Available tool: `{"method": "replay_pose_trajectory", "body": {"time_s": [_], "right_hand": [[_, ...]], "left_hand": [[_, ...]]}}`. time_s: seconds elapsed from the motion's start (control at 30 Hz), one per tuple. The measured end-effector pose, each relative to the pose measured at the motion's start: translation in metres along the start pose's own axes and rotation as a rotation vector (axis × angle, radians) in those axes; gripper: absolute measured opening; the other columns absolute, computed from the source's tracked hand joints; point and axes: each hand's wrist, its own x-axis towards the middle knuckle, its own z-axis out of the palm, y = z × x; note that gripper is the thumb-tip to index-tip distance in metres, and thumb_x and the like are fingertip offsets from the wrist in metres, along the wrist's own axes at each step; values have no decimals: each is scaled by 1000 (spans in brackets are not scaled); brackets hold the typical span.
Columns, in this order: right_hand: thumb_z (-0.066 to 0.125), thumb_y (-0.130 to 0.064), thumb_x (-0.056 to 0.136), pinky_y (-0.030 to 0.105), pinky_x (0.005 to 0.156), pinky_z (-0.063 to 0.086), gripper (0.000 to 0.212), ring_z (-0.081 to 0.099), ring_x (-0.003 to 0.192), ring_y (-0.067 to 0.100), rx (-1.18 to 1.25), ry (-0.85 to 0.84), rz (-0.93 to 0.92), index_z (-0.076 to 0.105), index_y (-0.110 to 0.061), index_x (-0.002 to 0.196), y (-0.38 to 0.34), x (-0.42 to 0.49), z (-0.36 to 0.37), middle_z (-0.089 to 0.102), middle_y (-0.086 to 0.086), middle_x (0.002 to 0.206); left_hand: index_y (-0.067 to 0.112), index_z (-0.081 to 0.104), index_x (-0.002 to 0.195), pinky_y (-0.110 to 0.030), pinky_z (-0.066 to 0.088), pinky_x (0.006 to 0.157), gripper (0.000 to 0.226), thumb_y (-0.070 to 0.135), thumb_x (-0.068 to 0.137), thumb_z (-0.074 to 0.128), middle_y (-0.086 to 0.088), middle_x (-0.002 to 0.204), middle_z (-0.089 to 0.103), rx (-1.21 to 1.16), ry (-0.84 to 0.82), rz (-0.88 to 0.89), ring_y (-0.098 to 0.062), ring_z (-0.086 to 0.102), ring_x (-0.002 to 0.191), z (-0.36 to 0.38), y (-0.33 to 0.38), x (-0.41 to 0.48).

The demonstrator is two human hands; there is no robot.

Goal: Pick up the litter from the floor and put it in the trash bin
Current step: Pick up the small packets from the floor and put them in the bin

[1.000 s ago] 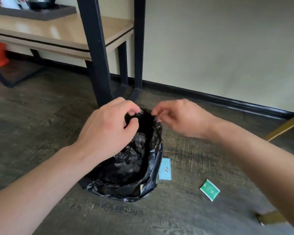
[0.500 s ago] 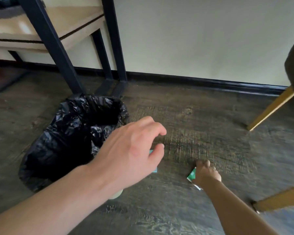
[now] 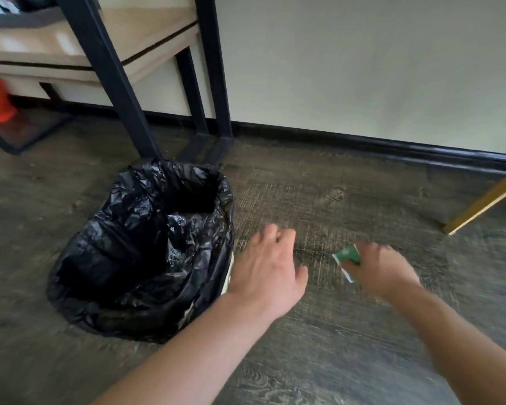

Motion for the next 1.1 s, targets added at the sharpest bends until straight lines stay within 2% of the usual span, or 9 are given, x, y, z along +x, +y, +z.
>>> {"method": "replay_pose_trajectory", "body": {"time_s": [0.1, 0.27, 0.43, 0.57, 0.7, 0.8, 0.87, 0.97, 1.1], "right_hand": [[59, -46, 94, 31, 54, 48, 34, 65, 65, 27, 41, 97, -71, 52, -22, 73, -18, -22, -59, 65, 2, 69], [59, -45, 90, 33, 51, 52, 25, 65, 57, 21, 51, 256, -169, 63, -21, 83, -51, -66, -113, 66, 1, 61], [61, -48, 86, 29, 49, 50, 30, 62, 49, 13, 65, 348, -231, 65, -19, 82, -75, -80, -129, 65, -3, 54], [62, -47, 87, 18, 48, 38, 29, 53, 47, 9, 53, 476, -268, 63, -19, 79, -80, -71, -137, 62, -6, 54], [47, -56, 84, 41, 53, 57, 30, 64, 48, 29, 166, 537, -255, 60, -30, 92, -85, -81, -163, 66, 0, 52], [47, -52, 85, 44, 51, 58, 27, 67, 51, 33, 254, 550, -261, 62, -32, 93, -90, -92, -184, 65, 7, 54], [48, -47, 86, 37, 49, 54, 22, 67, 56, 35, 310, 551, -275, 63, -31, 91, -103, -100, -196, 64, 9, 55], [52, -35, 92, 38, 49, 53, 18, 65, 55, 34, 360, 582, -343, 63, -21, 89, -140, -109, -209, 65, 8, 55], [55, -23, 95, 35, 51, 47, 15, 61, 52, 31, 393, 529, -475, 63, -14, 86, -195, -117, -211, 66, 10, 57]], "left_hand": [[17, 40, 146, -45, 53, 98, 60, 48, 97, 56, -11, 143, 47, 18, -180, -243, -32, 50, 129, 70, -10, 23], [24, 31, 153, -43, 53, 91, 71, 56, 94, 55, -13, 144, 42, 114, -337, -435, -34, 49, 127, 167, -47, 45], [29, 23, 159, -41, 54, 85, 68, 17, 100, 53, -15, 143, 41, 152, -314, -402, -34, 48, 124, 188, -63, 54], [30, 27, 157, -43, 54, 92, 64, 9, 100, 48, -17, 145, 39, 47, -318, -297, -35, 43, 128, 142, -37, 57], [26, 24, 157, -44, 56, 91, 62, 30, 103, 54, -19, 136, 42, -18, -186, -80, -35, 47, 119, 43, 13, 52], [24, 24, 157, -47, 54, 87, 62, 39, 103, 48, -18, 131, 42, 6, -55, 63, -35, 44, 115, -45, 30, 32], [25, 27, 155, -42, 50, 79, 61, 38, 100, 50, -15, 125, 40, 1, 76, 104, -31, 42, 110, -95, 16, 20], [28, 30, 151, -38, 49, 77, 61, 40, 96, 52, -9, 120, 40, 25, 236, 123, -26, 42, 105, -145, -30, -8], [31, 36, 143, -33, 45, 64, 59, 47, 86, 43, -1, 112, 39, 79, 341, 83, -23, 45, 98, -180, -85, -53]]}}
